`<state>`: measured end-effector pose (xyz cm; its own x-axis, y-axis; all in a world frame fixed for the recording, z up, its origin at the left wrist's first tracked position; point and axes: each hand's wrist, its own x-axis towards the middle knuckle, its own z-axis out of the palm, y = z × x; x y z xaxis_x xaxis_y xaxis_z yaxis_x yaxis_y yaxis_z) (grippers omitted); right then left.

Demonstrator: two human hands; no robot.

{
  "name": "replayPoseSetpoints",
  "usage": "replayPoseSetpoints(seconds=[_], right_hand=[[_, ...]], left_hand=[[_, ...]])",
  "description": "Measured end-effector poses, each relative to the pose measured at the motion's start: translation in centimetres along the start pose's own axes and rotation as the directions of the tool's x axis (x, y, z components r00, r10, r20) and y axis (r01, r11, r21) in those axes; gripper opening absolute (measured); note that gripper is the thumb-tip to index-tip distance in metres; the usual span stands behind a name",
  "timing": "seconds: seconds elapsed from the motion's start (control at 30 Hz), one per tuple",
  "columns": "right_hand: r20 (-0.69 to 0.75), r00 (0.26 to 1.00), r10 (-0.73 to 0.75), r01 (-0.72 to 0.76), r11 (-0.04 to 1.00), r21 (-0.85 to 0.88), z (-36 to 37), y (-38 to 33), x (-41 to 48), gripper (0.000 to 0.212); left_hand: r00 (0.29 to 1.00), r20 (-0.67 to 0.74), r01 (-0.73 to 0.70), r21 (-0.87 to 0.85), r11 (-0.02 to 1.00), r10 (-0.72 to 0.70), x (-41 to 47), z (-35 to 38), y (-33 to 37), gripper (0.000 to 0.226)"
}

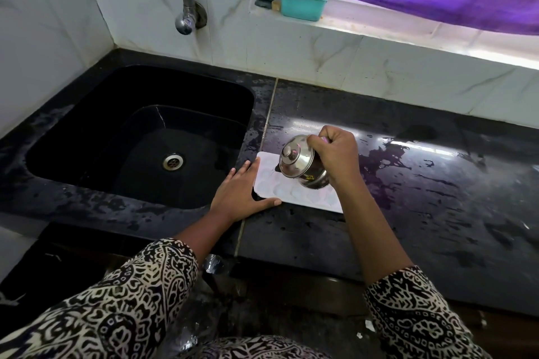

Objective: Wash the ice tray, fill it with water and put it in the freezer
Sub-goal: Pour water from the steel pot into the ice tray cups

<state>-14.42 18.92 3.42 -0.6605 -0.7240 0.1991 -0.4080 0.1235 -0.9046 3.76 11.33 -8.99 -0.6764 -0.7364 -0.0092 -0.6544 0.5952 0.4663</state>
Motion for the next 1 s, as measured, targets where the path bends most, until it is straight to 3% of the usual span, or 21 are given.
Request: replayPoseSetpoints(seconds=[0.53, 0.8, 1.0], right_hand=[[-0.006, 0.998, 0.057, -0.056, 0.995, 0.077, 0.3, -0.1, -0.3, 0.039], [-0.001, 0.960, 0.279, -0.250, 0.863, 0.439, -0.7, 0.1, -0.4, 0.038], [-0.053, 0.957, 0.286, -0.230, 0.855, 0.464, -2.0, 0.9, -0.4, 0.044]], left_hand=[[1.000, 0.000, 0.000, -0.014, 1.000, 0.000, -0.1, -0.1, 0.1, 0.124], [1.000, 0.001, -0.005, -0.014, 1.000, 0.005, -0.1, -0.2, 0.1, 0.124], [1.000, 0.002, -0.007, -0.008, 1.000, 0.007, -0.1, -0.1, 0.0, 0.125]])
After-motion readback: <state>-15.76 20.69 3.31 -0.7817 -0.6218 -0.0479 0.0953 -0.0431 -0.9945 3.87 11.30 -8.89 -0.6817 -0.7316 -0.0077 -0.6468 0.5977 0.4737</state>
